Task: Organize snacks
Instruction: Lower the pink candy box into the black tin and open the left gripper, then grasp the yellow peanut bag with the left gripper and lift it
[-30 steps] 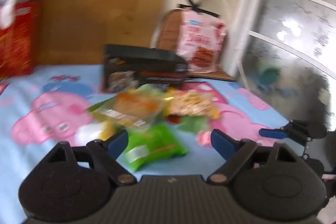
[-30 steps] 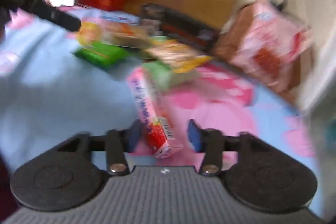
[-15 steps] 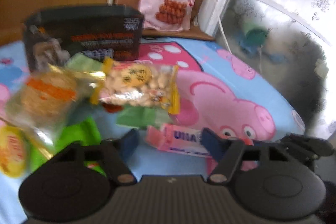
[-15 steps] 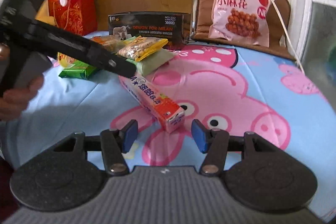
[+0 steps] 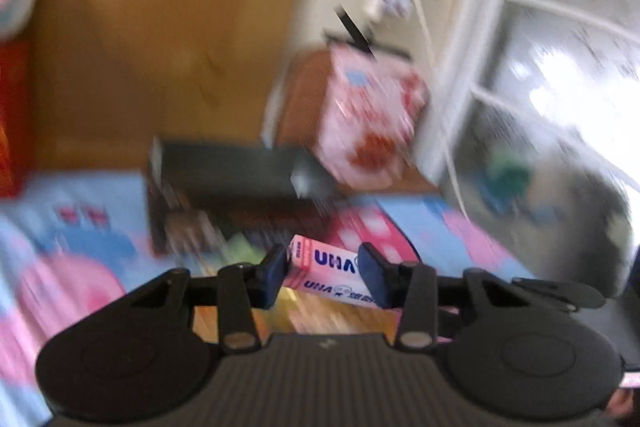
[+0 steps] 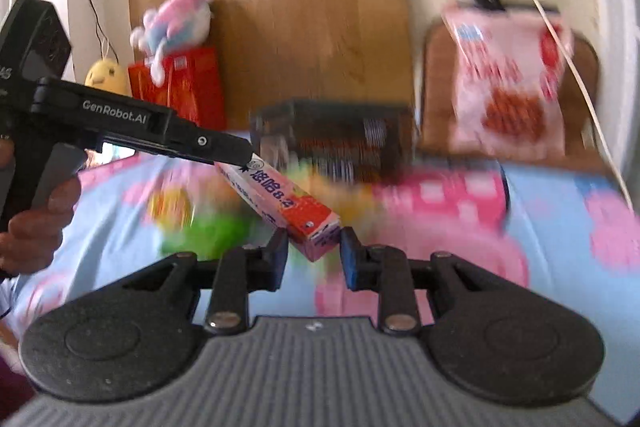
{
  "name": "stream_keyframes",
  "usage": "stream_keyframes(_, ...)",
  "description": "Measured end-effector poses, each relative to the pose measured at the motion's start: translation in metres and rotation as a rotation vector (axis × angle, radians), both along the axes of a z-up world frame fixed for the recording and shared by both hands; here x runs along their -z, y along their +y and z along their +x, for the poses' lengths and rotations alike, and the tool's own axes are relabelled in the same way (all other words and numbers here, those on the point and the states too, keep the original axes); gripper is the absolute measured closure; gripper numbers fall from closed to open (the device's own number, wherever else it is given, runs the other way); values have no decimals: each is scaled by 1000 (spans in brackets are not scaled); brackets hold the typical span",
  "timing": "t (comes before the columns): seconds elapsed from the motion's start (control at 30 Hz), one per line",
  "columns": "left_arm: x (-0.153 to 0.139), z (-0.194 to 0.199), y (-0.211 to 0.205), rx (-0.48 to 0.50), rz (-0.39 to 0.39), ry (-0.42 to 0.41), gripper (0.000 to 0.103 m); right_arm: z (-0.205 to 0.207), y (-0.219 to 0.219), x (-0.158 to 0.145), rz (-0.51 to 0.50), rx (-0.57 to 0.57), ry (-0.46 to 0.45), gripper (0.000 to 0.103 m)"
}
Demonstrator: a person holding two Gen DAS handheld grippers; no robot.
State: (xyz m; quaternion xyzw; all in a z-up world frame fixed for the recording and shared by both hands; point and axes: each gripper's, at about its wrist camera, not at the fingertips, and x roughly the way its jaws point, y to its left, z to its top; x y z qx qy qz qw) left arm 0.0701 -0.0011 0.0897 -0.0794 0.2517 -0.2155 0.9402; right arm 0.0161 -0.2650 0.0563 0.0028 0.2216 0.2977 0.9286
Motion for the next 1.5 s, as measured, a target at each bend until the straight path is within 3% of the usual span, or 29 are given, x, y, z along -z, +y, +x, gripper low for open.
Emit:
stream_keyframes(0.13,-13,56,13,-112,-18,-47,63,70,24,-19,-16,-32,-23,72)
stream_keyframes(0.3,4,110,17,-178,-8,-16,64,152,50,-18,-42,-12,27,74)
stream_keyframes(0.4,20,132,15,-190,7,40,63,170,61,-9,-83,14,28,73)
stream_keyframes(0.47,27,132,13,-194,18,50,57,178,64,-6,-92,41,32,72)
stream_keyframes(0.57,28,115,15,-188,22,23,51,168,55,-10,-40,59,23,71)
stream_keyframes(0.7,18,73,35,-159,-50,-11,46,144,37,-14,61,51,49,70)
stream_keyframes(0.8,22,41,50,-136,-111,25,44,119,16,-2,111,19,95,67)
stream_keyframes(0.87,28,21,53,-107,-137,38,44,105,11,7,107,30,115,67)
stream_keyframes(1.03,38,-14,41,-45,-102,52,46,92,7,22,92,43,170,67)
stream_keyframes(1.2,46,-39,53,-50,-141,70,46,54,16,28,47,-67,178,67)
stream_keyframes(1.33,50,-53,73,-90,-177,95,46,23,24,29,2,-111,134,67)
stream_keyframes(1.5,58,-65,84,-94,-199,124,46,22,21,18,61,-83,99,66)
